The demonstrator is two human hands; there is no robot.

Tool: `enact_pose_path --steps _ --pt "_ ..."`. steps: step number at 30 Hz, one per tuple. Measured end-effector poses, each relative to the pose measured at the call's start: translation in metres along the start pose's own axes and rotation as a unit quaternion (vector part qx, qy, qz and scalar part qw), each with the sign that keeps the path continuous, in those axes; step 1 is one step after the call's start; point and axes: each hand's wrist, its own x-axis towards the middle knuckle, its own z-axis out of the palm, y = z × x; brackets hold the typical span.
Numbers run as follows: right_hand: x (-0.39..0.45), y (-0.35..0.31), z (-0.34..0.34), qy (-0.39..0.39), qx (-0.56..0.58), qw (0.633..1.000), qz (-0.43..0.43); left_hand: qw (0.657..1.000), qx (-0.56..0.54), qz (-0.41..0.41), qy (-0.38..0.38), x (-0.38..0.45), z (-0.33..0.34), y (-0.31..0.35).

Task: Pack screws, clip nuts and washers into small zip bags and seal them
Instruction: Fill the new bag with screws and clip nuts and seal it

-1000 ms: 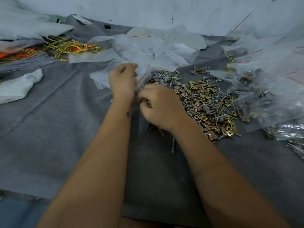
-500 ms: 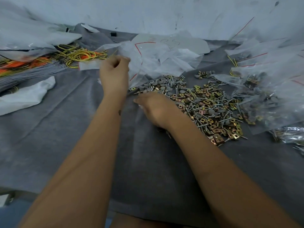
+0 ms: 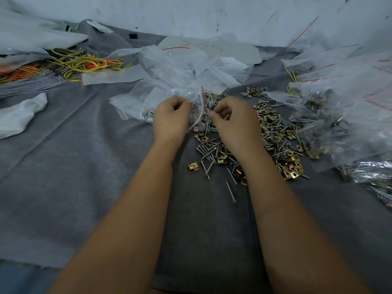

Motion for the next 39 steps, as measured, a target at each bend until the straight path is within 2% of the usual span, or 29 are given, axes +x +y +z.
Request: enact_pose_path --steps 2,5,7,11,14,17,20,23,25,31,34,37,39 --pt "0.002 0.002 -0.005 0.052 0.057 0.996 0.042 0.999 0.029 0.021 -0.010 -0.002 0.001 -0.001" --pt "0.003 -0.003 -0.005 0.094 0.109 0.988 0.048 0.998 0.042 0.042 -0.010 -0.004 0.002 0.001" --pt "0.002 -0.008 0.000 0.084 0.119 0.989 0.030 0.998 0.045 0.047 -0.007 -0.006 0.002 0.001" --pt "0.000 -0.014 0.015 0.017 0.115 0.993 0.004 0.999 0.023 0.048 0.004 -0.007 0.002 0.003" --pt "-0.001 -0.012 0.015 0.021 0.106 0.994 -0.011 0.999 -0.001 0.040 0.025 -0.008 0.003 0.004" --pt "-0.002 -0.008 0.010 0.035 0.061 0.998 0.000 0.998 -0.018 0.036 0.043 -0.009 0.004 0.006" --pt "-0.004 -0.007 0.008 -0.014 -0.018 1.000 -0.012 0.998 -0.024 0.035 0.043 -0.009 0.004 0.006" --pt "-0.005 -0.005 0.010 -0.079 -0.144 0.985 -0.043 0.998 -0.032 0.029 0.044 -0.008 0.004 0.006" --pt "-0.004 -0.004 0.011 -0.082 -0.166 0.981 -0.050 0.998 -0.037 0.026 0.044 -0.007 0.004 0.006" --pt "-0.004 -0.005 0.006 -0.066 -0.087 0.994 -0.024 0.998 -0.036 0.027 0.045 -0.007 0.004 0.006" --pt "-0.003 -0.005 0.004 -0.004 -0.056 0.998 -0.017 0.999 -0.018 0.043 0.028 -0.009 0.002 0.007" --pt "0.000 -0.007 0.001 0.069 0.029 0.997 -0.001 0.998 -0.004 0.055 0.004 -0.012 0.002 0.009" --pt "0.000 -0.009 0.000 0.088 0.063 0.994 -0.009 0.998 -0.024 0.057 -0.015 -0.013 0.002 0.010"
